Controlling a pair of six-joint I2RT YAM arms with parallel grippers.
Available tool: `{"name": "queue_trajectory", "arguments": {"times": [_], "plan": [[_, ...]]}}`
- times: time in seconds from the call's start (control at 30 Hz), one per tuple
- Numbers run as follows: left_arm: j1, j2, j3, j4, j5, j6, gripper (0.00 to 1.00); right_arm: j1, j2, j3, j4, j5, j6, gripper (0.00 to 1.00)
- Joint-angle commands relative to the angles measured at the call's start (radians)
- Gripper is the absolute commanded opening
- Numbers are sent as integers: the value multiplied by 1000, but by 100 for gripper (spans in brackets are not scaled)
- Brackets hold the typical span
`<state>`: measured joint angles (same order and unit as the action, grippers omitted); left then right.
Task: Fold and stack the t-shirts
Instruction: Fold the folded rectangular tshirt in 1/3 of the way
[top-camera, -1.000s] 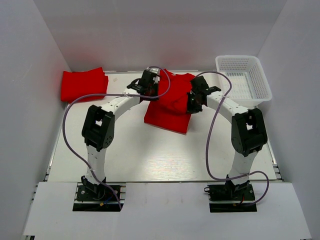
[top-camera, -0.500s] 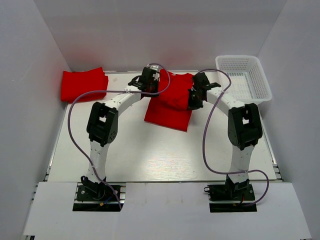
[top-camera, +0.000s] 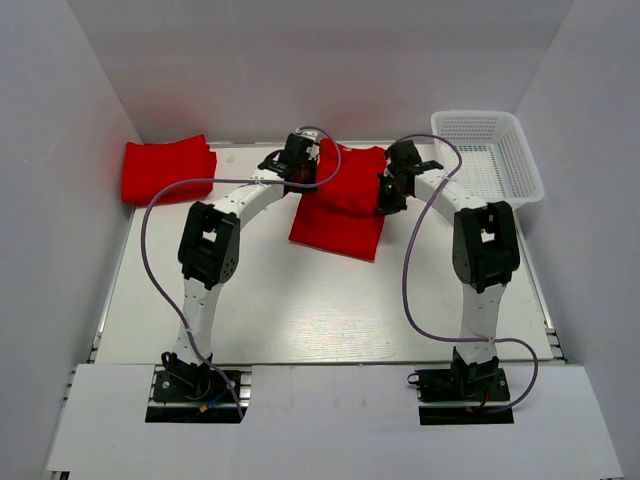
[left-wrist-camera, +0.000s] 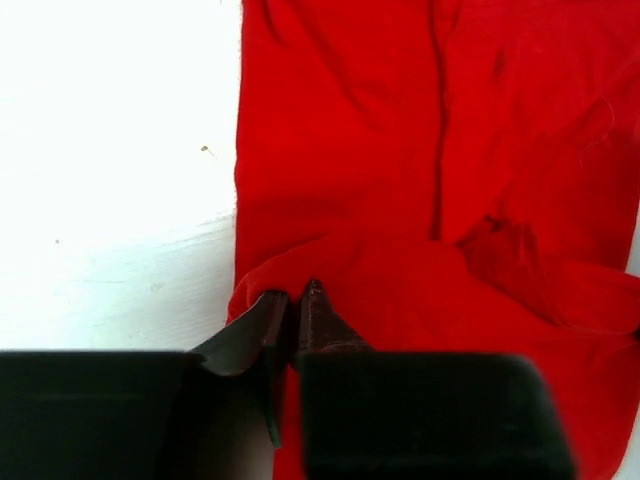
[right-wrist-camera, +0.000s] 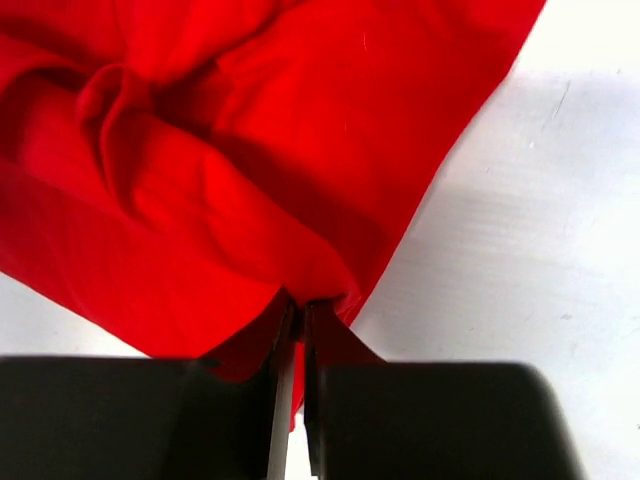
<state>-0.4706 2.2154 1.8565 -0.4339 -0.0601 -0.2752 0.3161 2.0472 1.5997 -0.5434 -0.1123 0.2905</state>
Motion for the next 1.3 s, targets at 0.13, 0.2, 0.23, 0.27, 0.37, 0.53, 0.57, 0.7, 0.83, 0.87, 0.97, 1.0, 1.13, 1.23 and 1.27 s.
{"name": "queue_trajectory", "arguments": {"times": [0.13, 0.2, 0.23, 0.27, 0.37, 0.53, 0.57, 0.7, 0.83, 0.87, 0.97, 1.0, 1.13, 1.23, 1.27], "plan": [[12, 27, 105, -51, -27, 13, 100, -21, 30, 106, -26, -39, -40, 49], [12, 27, 131, -63, -47, 13, 100, -20, 30, 130, -46, -43, -40, 58], [12, 6, 142, -63, -59, 24, 100, -22, 10, 129, -49, -46, -39, 64], [12, -6, 142, -72, -60, 24, 100, -20, -1, 129, -56, -44, -37, 69], [12, -46, 142, -72, -69, 39, 100, -18, -56, 100, -55, -44, -28, 90], [12, -170, 51, -106, -92, 24, 100, -6, -165, -13, 0, -90, -31, 90], [12, -190, 34, -121, -92, 12, 100, -5, -176, -50, 13, -101, -39, 90], [21, -330, -124, -161, -112, -50, 100, 49, -197, -110, 77, -248, -98, 90], [21, -529, -434, -106, -103, -103, 100, 112, -139, -93, 89, -268, -120, 90], [21, -566, -477, -106, -103, -128, 100, 123, -130, -86, 108, -265, -120, 90], [21, -710, -627, -117, -132, -166, 100, 158, -91, -61, 155, -233, -122, 90], [21, -742, -688, -127, -132, -182, 100, 169, -84, -58, 163, -221, -126, 90], [21, -868, -792, -208, -153, -220, 100, 179, -1, 3, 218, -190, -113, 90], [21, -945, -855, -239, -153, -243, 100, 184, 59, 48, 229, -181, -111, 90], [21, -979, -885, -239, -135, -243, 100, 181, 71, 51, 235, -178, -109, 90]]}}
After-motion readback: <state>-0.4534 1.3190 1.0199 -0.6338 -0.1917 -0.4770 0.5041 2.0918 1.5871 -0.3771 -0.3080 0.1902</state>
